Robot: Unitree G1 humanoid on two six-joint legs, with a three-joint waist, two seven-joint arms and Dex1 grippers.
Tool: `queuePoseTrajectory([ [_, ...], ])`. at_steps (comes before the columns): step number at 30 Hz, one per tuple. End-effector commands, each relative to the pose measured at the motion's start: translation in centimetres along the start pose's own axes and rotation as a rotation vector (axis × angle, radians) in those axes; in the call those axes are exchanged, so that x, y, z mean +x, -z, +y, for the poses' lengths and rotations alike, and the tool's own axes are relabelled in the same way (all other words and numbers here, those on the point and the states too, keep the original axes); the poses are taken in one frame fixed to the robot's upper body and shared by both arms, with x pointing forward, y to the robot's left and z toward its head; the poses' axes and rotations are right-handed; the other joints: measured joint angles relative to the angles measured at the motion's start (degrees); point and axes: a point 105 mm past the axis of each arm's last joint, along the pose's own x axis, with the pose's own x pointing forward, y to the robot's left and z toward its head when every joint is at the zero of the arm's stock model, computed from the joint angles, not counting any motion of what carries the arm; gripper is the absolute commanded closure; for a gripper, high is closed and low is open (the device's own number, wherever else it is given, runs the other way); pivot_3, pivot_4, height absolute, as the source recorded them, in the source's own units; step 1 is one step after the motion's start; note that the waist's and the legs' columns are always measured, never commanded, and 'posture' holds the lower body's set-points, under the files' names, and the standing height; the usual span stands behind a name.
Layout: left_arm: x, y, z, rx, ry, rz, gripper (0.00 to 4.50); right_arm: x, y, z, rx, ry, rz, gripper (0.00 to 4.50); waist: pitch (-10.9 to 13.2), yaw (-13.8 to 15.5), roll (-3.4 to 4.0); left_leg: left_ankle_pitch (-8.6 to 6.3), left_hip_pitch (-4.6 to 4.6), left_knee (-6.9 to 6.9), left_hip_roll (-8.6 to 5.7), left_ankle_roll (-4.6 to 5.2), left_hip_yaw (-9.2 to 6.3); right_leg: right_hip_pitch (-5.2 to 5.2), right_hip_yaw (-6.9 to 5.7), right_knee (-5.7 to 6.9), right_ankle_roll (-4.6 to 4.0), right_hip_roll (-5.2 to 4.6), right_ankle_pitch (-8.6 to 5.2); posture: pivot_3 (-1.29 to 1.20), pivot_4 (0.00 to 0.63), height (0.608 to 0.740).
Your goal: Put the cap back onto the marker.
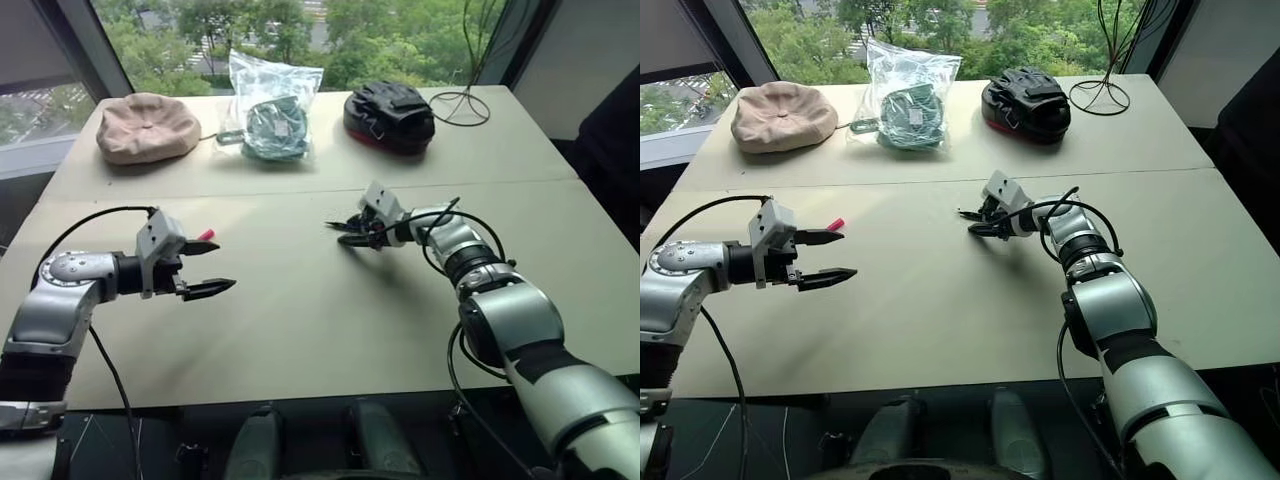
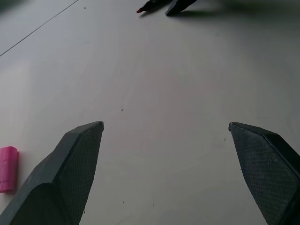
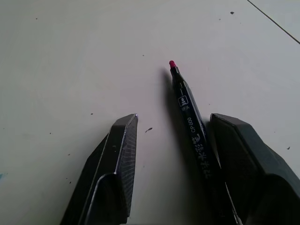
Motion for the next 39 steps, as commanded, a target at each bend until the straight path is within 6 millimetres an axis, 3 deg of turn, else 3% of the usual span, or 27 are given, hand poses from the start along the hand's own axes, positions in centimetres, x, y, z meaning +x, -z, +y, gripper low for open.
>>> queuePoseTrajectory([
  [1,-0.5,-1.2,0.0,0.039,-0.017,-0.033,0.0,-0.4,0.5,-0.2,0.009,-0.001,0.017,4.12,0.0,0.06,0.0,0.0,0.0,0.0,0.0,0.0,0.0,0.01,0.0,0.0,0.0,0.0,0.0,0.0,0.15,0.74],
  [2,-0.5,-1.2,0.1,0.039,-0.019,-0.034,0.0,-0.5,0.6,-0.2,0.01,-0.004,0.02,4.45,-0.01,0.08,-0.01,0.0,-0.01,0.01,-0.01,0.0,-0.01,0.01,-0.02,0.0,0.0,-0.01,0.0,0.0,0.15,0.74],
  [8,-0.7,-1.1,0.6,0.043,-0.045,-0.032,0.0,-0.7,0.0,-0.5,0.006,0.008,-0.014,4.45,0.0,0.08,-0.01,0.01,-0.01,0.01,-0.04,-0.01,-0.03,0.03,-0.03,-0.01,0.0,-0.05,0.0,0.0,0.15,0.74],
  [10,-1.1,-1.1,1.5,0.051,-0.09,-0.032,0.0,-1.1,-1.3,-1.0,-0.02,0.015,-0.05,4.45,0.0,0.1,-0.01,0.01,-0.01,0.01,-0.04,-0.01,-0.03,0.03,-0.04,-0.01,0.0,-0.06,0.0,0.0,0.15,0.74],
  [15,-3.7,-0.4,5.8,0.076,-0.303,-0.019,0.0,-2.8,-6.8,-1.0,-0.195,-0.08,-0.162,4.45,0.02,0.01,0.04,0.01,-0.05,0.01,-0.07,-0.01,-0.04,-0.05,-0.08,0.01,0.01,-0.05,0.0,0.0,0.15,0.74],
  [19,-5.2,-0.1,8.6,0.082,-0.423,-0.023,0.0,-4.2,-8.9,1.8,-0.249,-0.251,-0.22,4.45,0.01,0.0,0.03,0.01,-0.06,-0.03,-0.04,-0.01,-0.06,-0.12,-0.1,0.01,0.02,-0.01,0.01,0.0,0.15,0.74],
  [26,-4.1,1.8,10.5,0.03,-0.44,-0.002,0.0,-5.8,-7.7,6.3,-0.204,-0.356,-0.186,4.45,-0.05,1.38,-0.01,0.0,-0.21,0.0,-0.11,-0.01,-0.16,-0.16,-0.28,-0.01,0.03,-0.1,0.01,0.0,0.15,0.74],
  [39,1.7,3.0,10.2,-0.01,-0.353,0.024,0.0,-5.6,-6.2,6.6,-0.16,-0.259,-0.172,4.45,-0.05,1.54,-0.03,0.0,-0.19,0.35,-0.17,-0.01,-0.13,-0.01,-0.29,0.08,0.05,-0.01,0.01,0.0,0.15,0.74],
])
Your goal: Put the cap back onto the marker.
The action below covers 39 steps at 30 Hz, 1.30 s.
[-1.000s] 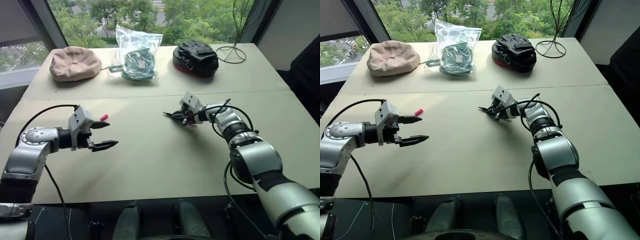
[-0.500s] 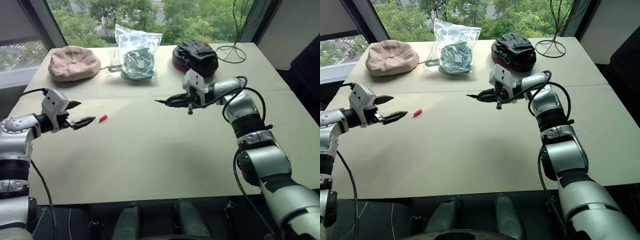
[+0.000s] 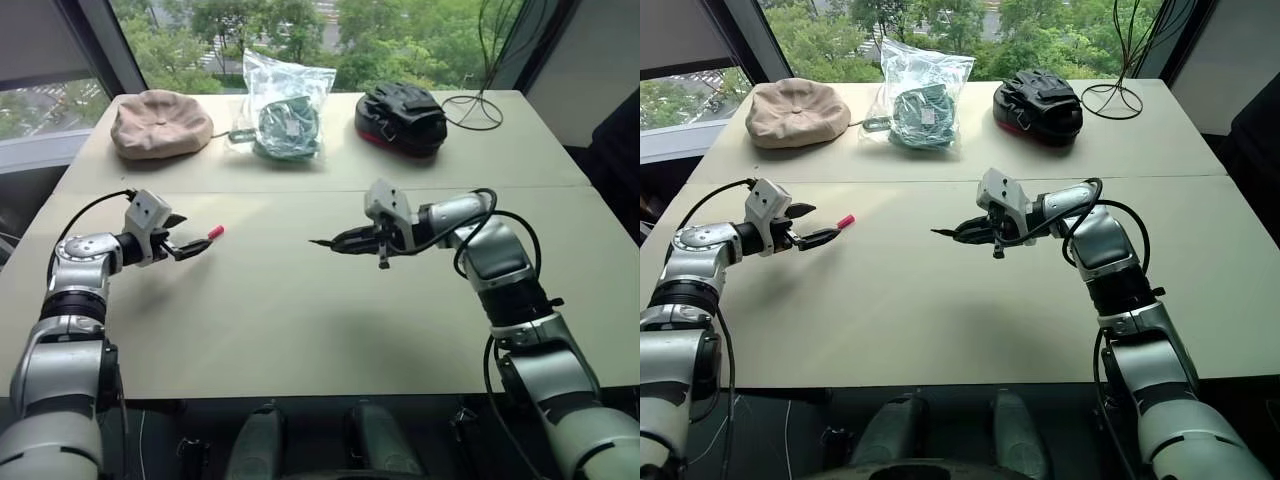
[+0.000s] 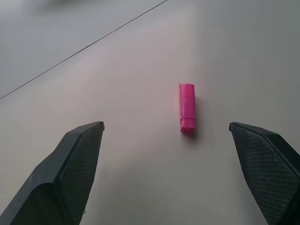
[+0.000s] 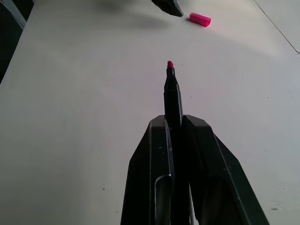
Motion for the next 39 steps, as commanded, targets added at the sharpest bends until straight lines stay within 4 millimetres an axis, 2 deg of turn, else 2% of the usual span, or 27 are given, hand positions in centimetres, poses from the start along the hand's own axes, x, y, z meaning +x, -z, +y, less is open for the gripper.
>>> queuePoseTrajectory([
  [1,0.2,-0.8,0.4,0.044,-0.02,-0.011,0.0,-0.4,-1.2,-0.1,-0.05,0.031,-0.028,4.45,0.0,-0.23,0.0,0.0,0.0,-0.01,0.0,0.0,0.02,-0.02,0.02,0.0,0.0,0.0,0.0,0.0,0.15,0.74],
  [10,1.6,0.6,-0.7,-0.009,-0.004,0.03,0.0,-0.6,-1.3,0.0,-0.032,0.078,-0.051,4.45,-0.01,-0.07,-0.02,0.0,0.05,0.04,0.04,0.0,-0.03,0.03,0.01,0.06,0.0,0.05,0.0,0.0,0.15,0.74],
  [13,1.5,1.1,-0.9,-0.016,0.006,0.043,0.79,-0.7,-1.3,-0.1,-0.029,0.093,-0.054,4.5,-0.01,-0.1,-0.02,0.0,0.06,0.07,0.03,0.0,-0.01,0.05,0.02,0.06,0.0,0.05,0.0,0.0,0.15,0.74],
  [20,1.0,2.3,-1.2,-0.015,0.027,0.08,4.26,-0.9,-1.3,-0.4,-0.023,0.113,-0.06,4.5,-0.01,-0.39,-0.02,0.0,0.19,0.07,0.05,0.01,-0.03,0.05,0.04,0.27,-0.01,0.11,0.0,0.0,0.15,0.74],
  [21,0.9,2.3,-1.2,-0.017,0.027,0.08,4.45,-0.9,-1.3,-0.5,-0.022,0.114,-0.06,4.5,-0.01,-0.4,-0.02,0.0,0.19,0.07,0.06,0.01,-0.05,0.04,0.04,0.3,-0.01,0.12,0.0,0.0,0.15,0.74],
  [25,1.0,2.2,-1.2,-0.015,0.028,0.072,4.45,-0.8,-1.1,-0.9,-0.021,0.119,-0.056,4.5,-0.01,-0.4,-0.02,0.0,0.19,0.09,0.07,0.0,-0.05,0.03,0.04,0.33,-0.01,0.14,0.0,0.0,0.15,0.74],
  [28,1.5,0.9,-1.6,-0.007,0.062,0.025,4.45,-0.8,-0.8,-1.5,-0.045,0.12,-0.028,4.5,-0.01,-0.4,-0.02,0.0,0.18,0.11,0.07,0.01,-0.04,0.03,0.04,0.33,-0.01,0.14,0.0,0.0,0.15,0.74],
  [31,1.9,-1.9,-2.3,0.068,0.154,-0.045,4.45,-1.2,-0.8,-2.2,-0.115,0.107,0.021,4.5,0.0,-0.26,-0.01,0.0,0.13,0.13,0.06,0.01,-0.03,0.0,0.04,0.33,-0.01,0.14,0.0,0.0,0.15,0.74],
  [35,2.2,-6.5,-4.4,0.202,0.319,-0.146,4.45,-1.7,-0.8,-3.1,-0.2,0.088,0.082,4.5,0.02,0.06,-0.05,0.0,-0.01,0.18,0.06,0.0,-0.04,-0.05,0.02,0.29,-0.01,0.14,-0.01,0.0,0.15,0.74],
  [39,2.1,-8.8,-6.7,0.293,0.434,-0.181,4.45,-1.6,-0.9,-3.4,-0.255,0.06,0.105,4.5,0.02,-0.16,-0.04,0.0,0.02,0.19,0.06,0.0,-0.02,0.01,0.07,0.21,-0.01,0.12,-0.01,0.0,0.15,0.74],
])
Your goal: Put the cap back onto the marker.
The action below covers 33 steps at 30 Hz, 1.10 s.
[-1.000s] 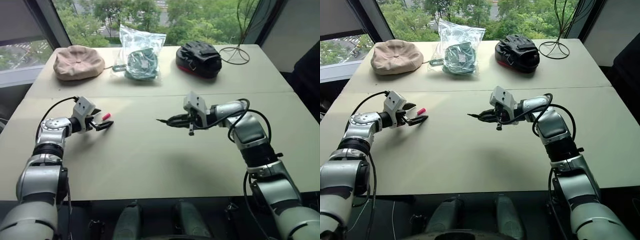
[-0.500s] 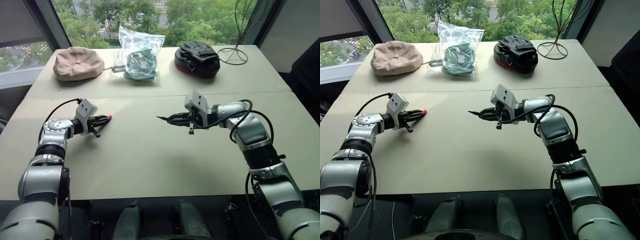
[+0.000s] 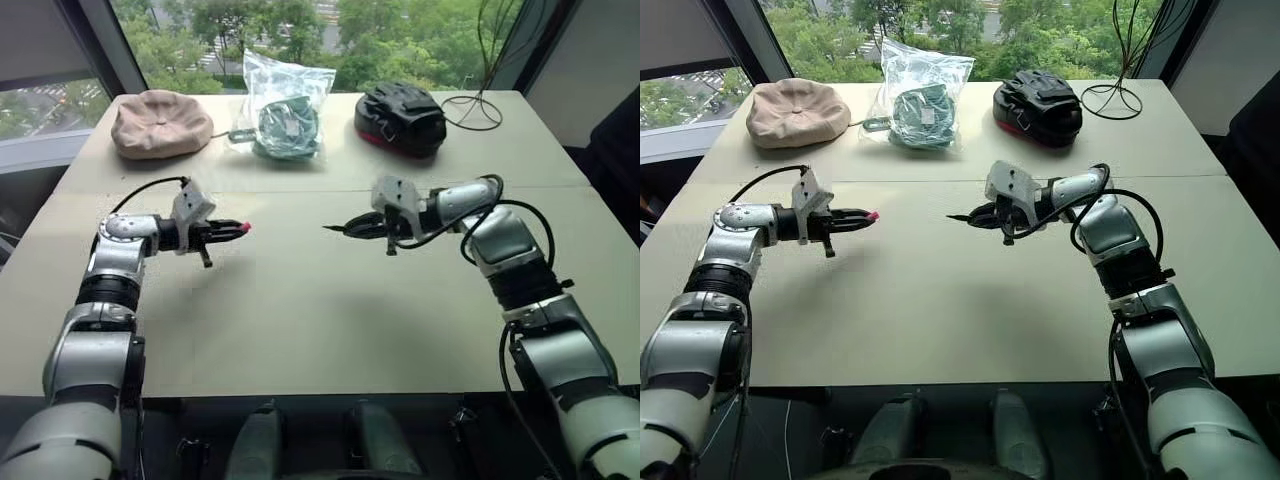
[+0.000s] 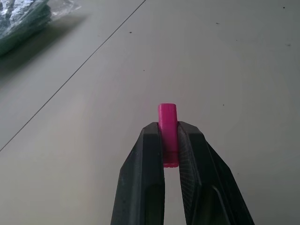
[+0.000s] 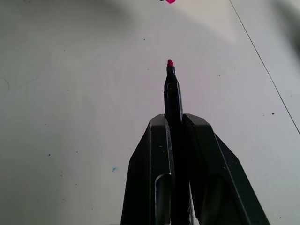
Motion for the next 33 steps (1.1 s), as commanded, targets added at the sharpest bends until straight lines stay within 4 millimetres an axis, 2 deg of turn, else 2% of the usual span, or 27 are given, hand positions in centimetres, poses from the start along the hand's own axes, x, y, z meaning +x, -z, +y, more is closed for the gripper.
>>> queuePoseTrajectory([
  [1,0.7,-3.0,-1.1,0.082,0.081,-0.054,4.45,-0.2,-0.9,-0.4,-0.086,-0.022,0.003,4.5,0.0,-0.09,0.0,0.0,0.0,-0.01,0.0,0.0,0.0,0.0,0.01,-0.01,0.0,0.0,0.0,0.0,0.15,0.74],
  [4,1.7,-4.4,-2.2,0.113,0.121,-0.082,4.45,0.3,-1.5,-0.3,-0.117,-0.051,-0.007,4.5,0.01,-0.42,0.02,0.0,0.01,-0.02,0.02,0.0,0.01,-0.03,0.06,0.0,0.0,0.02,0.0,0.0,0.15,0.74],
  [8,2.7,-5.2,-3.2,0.089,0.154,-0.113,4.45,0.9,-2.2,-0.4,-0.131,-0.063,-0.026,4.5,0.01,-0.47,0.02,0.0,0.03,-0.02,0.05,0.01,-0.02,-0.05,0.07,0.04,0.0,0.06,0.0,0.0,0.15,0.74],
  [18,3.8,-4.4,-3.9,0.082,0.168,-0.1,4.45,1.6,-2.5,-0.7,-0.13,-0.06,-0.042,4.5,0.01,-0.11,0.02,0.0,0.02,0.03,0.03,0.01,-0.01,-0.02,0.07,0.03,0.0,0.04,0.0,0.0,0.15,0.74],
  [33,4.3,-4.1,-4.9,0.082,0.208,-0.092,4.45,1.9,-2.5,-0.8,-0.102,-0.043,-0.062,4.5,0.01,-0.13,0.02,0.0,0.02,0.02,0.04,0.01,-0.02,-0.03,0.07,0.03,-0.01,0.04,0.0,0.0,0.15,0.74],
])
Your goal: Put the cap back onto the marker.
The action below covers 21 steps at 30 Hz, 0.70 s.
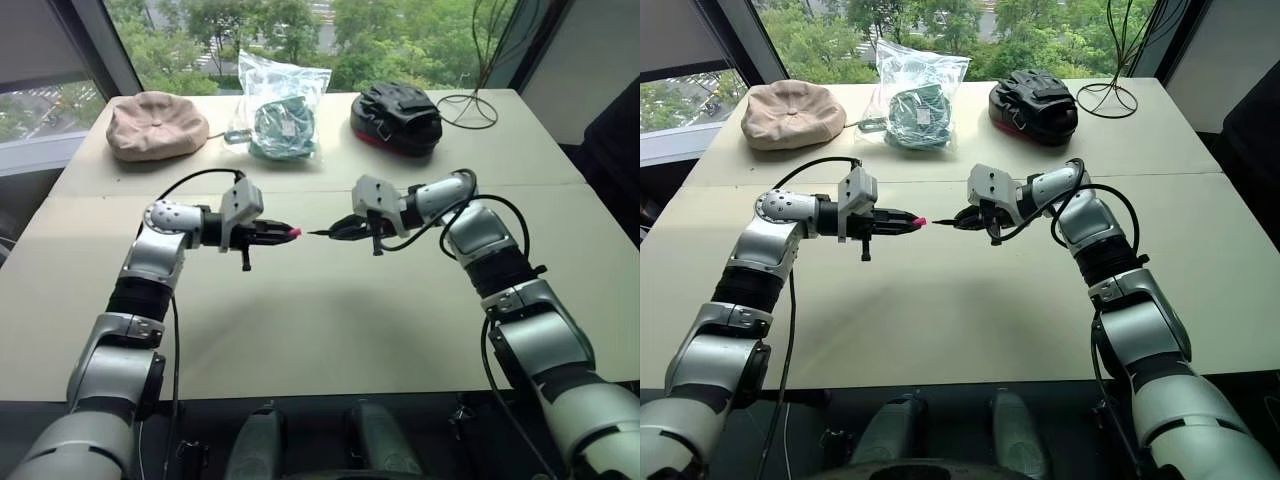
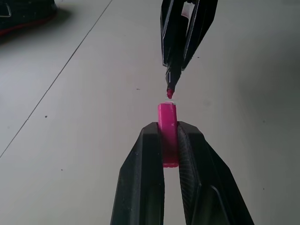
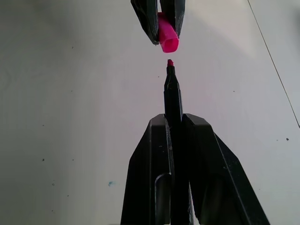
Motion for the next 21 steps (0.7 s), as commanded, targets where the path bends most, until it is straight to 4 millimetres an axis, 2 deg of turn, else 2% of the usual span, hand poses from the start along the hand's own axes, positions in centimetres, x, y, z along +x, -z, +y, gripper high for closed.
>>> queuePoseTrajectory([
  [1,0.2,-0.8,-0.2,0.035,0.015,-0.018,4.45,-0.4,-1.8,-0.9,-0.042,0.031,-0.046,4.5,0.0,0.02,0.0,0.0,0.0,0.0,0.0,0.0,0.0,0.0,0.0,0.0,0.0,0.0,0.0,0.0,0.15,0.74],
  [11,0.7,-1.3,0.1,0.043,0.001,-0.033,4.45,0.0,-1.9,-0.4,-0.038,0.012,-0.057,4.5,0.0,-0.01,0.0,0.0,0.0,0.0,0.0,0.0,0.0,0.01,0.0,0.0,0.0,0.0,0.0,0.0,0.15,0.74],
  [21,-0.6,-1.5,0.7,0.051,-0.022,-0.02,4.45,-0.3,-1.5,-0.6,-0.032,0.021,-0.045,4.5,0.0,0.01,0.0,0.0,0.0,0.0,0.0,0.0,0.0,0.0,0.0,0.0,0.0,0.0,0.0,0.0,0.15,0.74],
])
